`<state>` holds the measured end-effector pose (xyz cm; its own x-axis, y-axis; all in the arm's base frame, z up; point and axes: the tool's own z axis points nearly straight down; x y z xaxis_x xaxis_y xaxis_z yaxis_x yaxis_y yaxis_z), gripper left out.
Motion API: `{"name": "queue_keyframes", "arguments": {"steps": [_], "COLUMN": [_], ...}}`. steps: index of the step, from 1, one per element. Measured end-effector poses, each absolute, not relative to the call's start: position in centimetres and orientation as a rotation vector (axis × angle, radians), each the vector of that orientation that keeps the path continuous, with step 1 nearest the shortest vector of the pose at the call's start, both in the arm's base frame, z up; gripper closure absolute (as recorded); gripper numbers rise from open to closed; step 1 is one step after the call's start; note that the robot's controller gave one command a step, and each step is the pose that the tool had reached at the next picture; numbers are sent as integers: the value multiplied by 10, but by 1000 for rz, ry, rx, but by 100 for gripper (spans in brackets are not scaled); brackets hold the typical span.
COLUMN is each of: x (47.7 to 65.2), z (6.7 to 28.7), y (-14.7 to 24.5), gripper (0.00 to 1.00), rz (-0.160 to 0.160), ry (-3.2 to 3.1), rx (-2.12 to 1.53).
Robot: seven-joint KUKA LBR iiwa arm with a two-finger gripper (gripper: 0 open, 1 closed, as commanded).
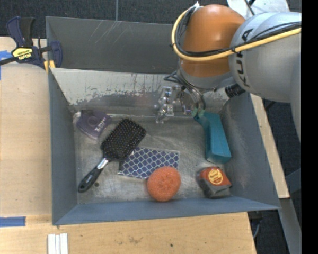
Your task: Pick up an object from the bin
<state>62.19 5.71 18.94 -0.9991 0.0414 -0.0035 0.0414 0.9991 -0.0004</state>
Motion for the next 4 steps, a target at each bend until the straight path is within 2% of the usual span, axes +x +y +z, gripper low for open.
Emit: {"name": "queue_keyframes", "arguments": {"steps": [1, 2, 3, 4], "x": [616, 613, 616, 605], "z": [205, 195, 160, 164], "y": [56, 55, 65, 112], "gripper": [0, 0, 0, 0], "rz": [0, -1, 0, -1], "ry": [3137, 3137, 3131, 3112], "rx": [75, 80, -148, -418]}}
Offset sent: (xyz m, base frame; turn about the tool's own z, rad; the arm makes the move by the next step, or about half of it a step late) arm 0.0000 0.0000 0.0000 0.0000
